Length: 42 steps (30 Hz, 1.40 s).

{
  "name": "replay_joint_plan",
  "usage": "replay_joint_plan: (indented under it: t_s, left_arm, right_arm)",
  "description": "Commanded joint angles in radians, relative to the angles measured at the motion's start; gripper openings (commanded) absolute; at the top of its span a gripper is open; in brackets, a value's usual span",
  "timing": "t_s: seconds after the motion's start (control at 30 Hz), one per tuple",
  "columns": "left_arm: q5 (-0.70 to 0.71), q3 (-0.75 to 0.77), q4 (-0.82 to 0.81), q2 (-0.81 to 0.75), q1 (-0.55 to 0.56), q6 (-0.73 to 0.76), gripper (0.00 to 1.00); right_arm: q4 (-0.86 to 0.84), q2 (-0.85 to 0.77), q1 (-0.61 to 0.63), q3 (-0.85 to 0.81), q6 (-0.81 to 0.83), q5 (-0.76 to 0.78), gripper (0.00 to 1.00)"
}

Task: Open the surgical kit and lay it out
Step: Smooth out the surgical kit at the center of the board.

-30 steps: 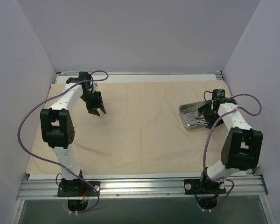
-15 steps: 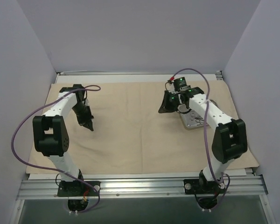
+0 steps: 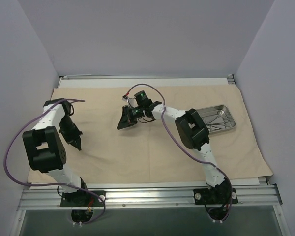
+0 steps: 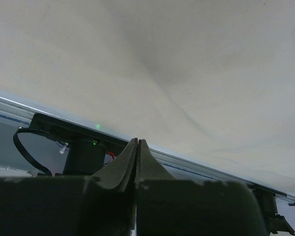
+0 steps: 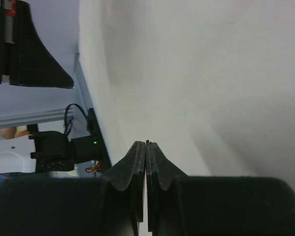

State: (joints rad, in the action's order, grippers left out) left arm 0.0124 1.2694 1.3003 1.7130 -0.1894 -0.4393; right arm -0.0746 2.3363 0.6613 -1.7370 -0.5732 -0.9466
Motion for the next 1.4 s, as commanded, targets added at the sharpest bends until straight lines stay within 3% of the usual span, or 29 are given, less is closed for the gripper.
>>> replay_joint_plan:
  t_s: [0.0,0.1,0.3,0.53,0.77,1.07,1.17,1.37]
  left_arm:
    - [0.029,0.007,0.071,-0.020,0.001,-0.064,0.02]
    - [0.020,-0.004,0.064,0.020,-0.004,-0.116,0.02]
    - [0.047,-0.102,0.047,0.088,-0.007,-0.173,0.02]
    - [0.110,-0.111,0.065,0.217,-0.012,-0.220,0.02]
    - [0.142,-0.136,0.057,0.253,-0.018,-0.246,0.02]
    - [0.189,-0.157,0.025,0.315,-0.048,-0.266,0.02]
    - [0.198,-0.148,0.048,0.274,-0.048,-0.265,0.02]
    - [0.104,-0.058,0.146,0.080,-0.045,-0.260,0.02]
  right_arm:
    - [-0.325,0.036,0.055,-0.033,-0.238,-0.179,0.00]
    - [-0.396,0.083,0.086,-0.041,-0.297,-0.185,0.00]
    - [-0.378,0.145,0.107,-0.071,-0.297,-0.135,0.00]
    - [0.014,0.215,0.104,-0.243,-0.064,0.057,0.00]
    - [0.149,0.264,0.081,-0.309,-0.013,0.201,0.00]
    - [0.387,0.377,0.050,-0.570,0.101,0.442,0.00]
    - [0.378,0.350,0.044,-0.587,0.124,0.384,0.00]
    - [0.217,0.163,0.078,-0.387,0.111,0.211,0.00]
